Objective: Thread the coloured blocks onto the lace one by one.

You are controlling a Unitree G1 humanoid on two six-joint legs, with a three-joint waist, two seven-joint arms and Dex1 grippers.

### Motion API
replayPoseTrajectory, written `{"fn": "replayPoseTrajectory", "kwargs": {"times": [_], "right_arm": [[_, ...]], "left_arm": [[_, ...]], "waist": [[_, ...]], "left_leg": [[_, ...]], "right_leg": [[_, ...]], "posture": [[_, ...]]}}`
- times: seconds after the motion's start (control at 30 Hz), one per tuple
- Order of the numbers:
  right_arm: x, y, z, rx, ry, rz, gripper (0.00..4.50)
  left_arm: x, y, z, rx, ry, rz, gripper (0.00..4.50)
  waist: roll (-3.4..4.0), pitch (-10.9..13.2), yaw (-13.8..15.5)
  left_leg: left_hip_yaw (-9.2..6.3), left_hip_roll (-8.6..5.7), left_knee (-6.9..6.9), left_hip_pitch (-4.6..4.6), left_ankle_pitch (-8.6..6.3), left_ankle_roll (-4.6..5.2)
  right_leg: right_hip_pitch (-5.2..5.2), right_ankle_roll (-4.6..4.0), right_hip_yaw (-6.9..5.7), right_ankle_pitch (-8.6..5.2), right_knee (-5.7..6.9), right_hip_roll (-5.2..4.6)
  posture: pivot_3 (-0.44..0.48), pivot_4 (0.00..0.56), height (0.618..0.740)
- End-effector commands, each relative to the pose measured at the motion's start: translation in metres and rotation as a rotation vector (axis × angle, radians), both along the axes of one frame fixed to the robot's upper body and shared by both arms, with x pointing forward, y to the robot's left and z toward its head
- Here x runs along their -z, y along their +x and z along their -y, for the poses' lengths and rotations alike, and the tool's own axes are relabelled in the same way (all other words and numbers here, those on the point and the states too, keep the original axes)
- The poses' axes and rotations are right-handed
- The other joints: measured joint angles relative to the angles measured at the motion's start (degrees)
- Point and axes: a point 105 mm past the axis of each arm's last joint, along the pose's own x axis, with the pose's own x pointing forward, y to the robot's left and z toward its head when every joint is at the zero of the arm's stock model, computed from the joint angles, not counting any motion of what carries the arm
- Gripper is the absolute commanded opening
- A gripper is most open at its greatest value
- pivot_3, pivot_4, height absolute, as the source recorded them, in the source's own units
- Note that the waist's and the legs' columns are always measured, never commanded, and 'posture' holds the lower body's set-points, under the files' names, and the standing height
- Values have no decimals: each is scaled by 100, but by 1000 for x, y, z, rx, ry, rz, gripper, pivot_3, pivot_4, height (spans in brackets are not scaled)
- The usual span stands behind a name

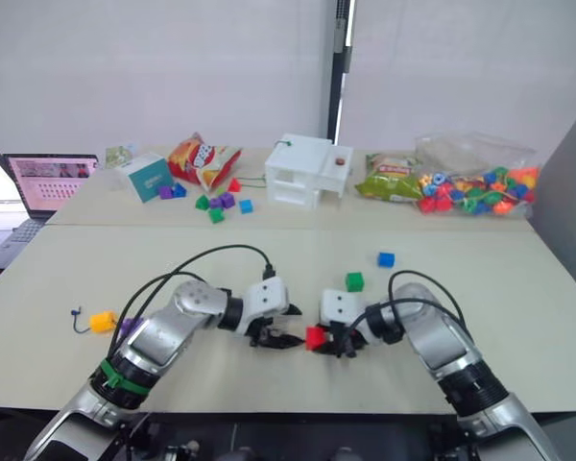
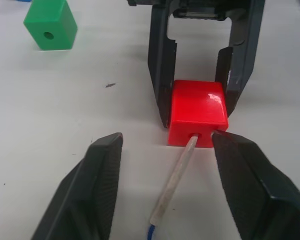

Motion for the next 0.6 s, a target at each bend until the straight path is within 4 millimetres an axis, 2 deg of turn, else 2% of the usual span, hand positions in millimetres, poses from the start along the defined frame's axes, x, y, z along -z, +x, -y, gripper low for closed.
{"fn": "replayPoseTrajectory", "kwargs": {"times": [0.03, 0.3, 0.43, 0.53, 0.6], "right_arm": [[7, -7, -4, -21, -4, -28, 1164], [7, -4, -4, -7, 0, -22, 1164], [6, -4, -5, -5, 4, -22, 1164], [6, -4, -5, -4, 4, -21, 1164], [5, -4, -5, -4, 5, -20, 1164]], "left_arm": [[-10, -4, -10, 13, -16, 12, 2905], [-12, -16, -33, 13, -31, -69, 2905], [6, -18, -43, -5, 2, -103, 2905], [15, -15, -41, -18, 8, -97, 2905], [19, -12, -39, -31, 6, -81, 2352]], "waist": [[0, 0, 3], [0, 1, 1], [0, 1, 2], [0, 1, 4], [0, 0, 9]], "left_leg": [[0, -1, -3, 1, 0, 0], [-1, -2, -8, 1, -1, -1], [-1, -3, -12, 3, -1, -1], [0, -3, -14, 3, 0, -1], [0, -4, -14, 3, 0, -1]], "right_leg": [[0, 0, 0, 0, -2, -2], [-1, 0, -2, 0, -4, -7], [0, 0, -2, 0, -5, -7], [0, 0, -3, 0, -5, -6], [0, 0, -3, 0, -5, -7]], "posture": [[0, 150, 740], [0, 150, 740], [0, 150, 740], [0, 150, 740], [0, 150, 740]]}}
